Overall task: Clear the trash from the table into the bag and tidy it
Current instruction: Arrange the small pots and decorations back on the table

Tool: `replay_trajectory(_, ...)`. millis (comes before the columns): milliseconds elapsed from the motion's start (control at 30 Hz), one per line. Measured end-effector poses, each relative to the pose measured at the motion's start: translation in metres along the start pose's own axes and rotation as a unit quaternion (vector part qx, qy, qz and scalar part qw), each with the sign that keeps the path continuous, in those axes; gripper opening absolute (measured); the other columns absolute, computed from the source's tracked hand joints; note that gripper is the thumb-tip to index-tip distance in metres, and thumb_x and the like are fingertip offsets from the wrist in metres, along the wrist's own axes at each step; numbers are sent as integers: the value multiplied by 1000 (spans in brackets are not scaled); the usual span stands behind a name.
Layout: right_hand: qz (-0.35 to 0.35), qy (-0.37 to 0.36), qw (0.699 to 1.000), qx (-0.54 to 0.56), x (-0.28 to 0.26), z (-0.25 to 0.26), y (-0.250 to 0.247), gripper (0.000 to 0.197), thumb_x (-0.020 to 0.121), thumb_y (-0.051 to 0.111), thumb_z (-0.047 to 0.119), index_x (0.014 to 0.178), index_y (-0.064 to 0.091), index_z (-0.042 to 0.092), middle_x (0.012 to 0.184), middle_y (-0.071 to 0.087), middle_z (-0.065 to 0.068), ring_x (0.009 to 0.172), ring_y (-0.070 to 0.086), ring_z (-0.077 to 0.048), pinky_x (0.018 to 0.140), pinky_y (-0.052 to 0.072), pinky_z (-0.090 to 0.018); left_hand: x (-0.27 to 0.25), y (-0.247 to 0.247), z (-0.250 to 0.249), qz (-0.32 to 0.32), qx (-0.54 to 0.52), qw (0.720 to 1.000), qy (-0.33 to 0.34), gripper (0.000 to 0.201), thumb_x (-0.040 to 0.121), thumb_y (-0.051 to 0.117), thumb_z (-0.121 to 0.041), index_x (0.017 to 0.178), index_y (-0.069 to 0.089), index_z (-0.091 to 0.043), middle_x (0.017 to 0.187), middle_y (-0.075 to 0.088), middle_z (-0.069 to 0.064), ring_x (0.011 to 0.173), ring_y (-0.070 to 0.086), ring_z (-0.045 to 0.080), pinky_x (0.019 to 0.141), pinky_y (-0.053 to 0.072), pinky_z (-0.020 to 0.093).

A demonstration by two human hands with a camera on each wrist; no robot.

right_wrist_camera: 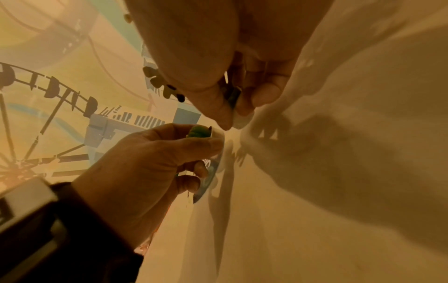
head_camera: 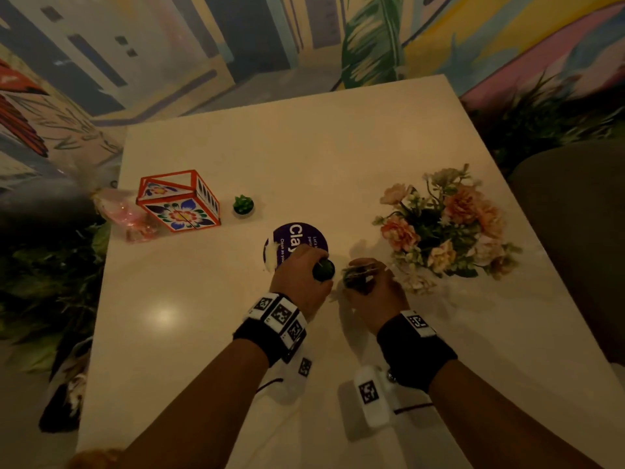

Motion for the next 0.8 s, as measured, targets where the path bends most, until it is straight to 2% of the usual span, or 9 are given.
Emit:
replay_trajectory(67,5,-9,1000,-8,5,3,-4,35,87,58,15,121,53,15,122,58,-12,114,56,-29,100,44,-40,1,6,-5,-2,0,1000,-6,45,77,71,-20,120,58,-16,116,57,0,106,56,20,93,44,28)
replay_trajectory(133,17,-1,1000,-8,9,7,-7,34,90,54,12,123,51,4,125,54,-17,119,51,-32,104,39,-37,2,12,-10,-4,2,1000,-12,44,79,69,-20,121,58,-16,118,56,0,107,55,19,94,43,28)
replay_trajectory(200,20,14,1000,3,14,8,-7,32,92,50,8,123,50,-2,124,53,-20,120,48,-34,101,35,-34,4,17,-13,-4,0,1000,-20,42,81,68,-19,122,58,-16,119,56,1,108,55,19,95,44,29)
replay_trajectory(300,54,46,997,-4,21,5,1,33,95,45,9,126,49,-1,130,49,-21,123,44,-33,102,31,-37,7,22,-15,-5,-4,999,-33,40,83,66,-18,122,58,-14,119,55,2,107,56,21,94,46,31)
replay_trajectory(433,23,70,996,49,26,4,3,39,95,47,12,133,45,3,139,43,-19,128,39,-34,107,30,-38,11,22,-16,-15,-2,998,-53,44,82,66,-14,125,56,-13,120,54,4,109,54,22,95,44,30)
replay_trajectory(533,19,76,994,70,27,5,1,44,96,45,9,139,37,3,143,39,-18,131,36,-32,100,26,-30,14,22,-17,-17,2,998,-63,45,83,65,-14,126,55,-13,121,53,5,110,53,23,95,43,29)
replay_trajectory(667,26,83,994,65,26,4,1,45,97,43,11,140,34,2,144,37,-19,132,35,-31,102,26,-32,17,23,-19,-21,3,997,-69,45,83,66,-15,126,55,-12,123,54,4,112,53,22,97,42,29)
replay_trajectory(800,45,87,991,87,26,5,-2,42,98,39,7,139,34,-2,143,38,-21,130,36,-32,94,26,-28,16,23,-18,-32,3,997,-69,43,81,67,-16,123,57,-12,119,54,4,108,54,22,91,41,26)
Point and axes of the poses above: each hand's wrist, its own x-axis towards the middle knuckle, its own y-axis out of the palm, z = x × y, the point moved 3 cm from there along x, towards the middle knuckle
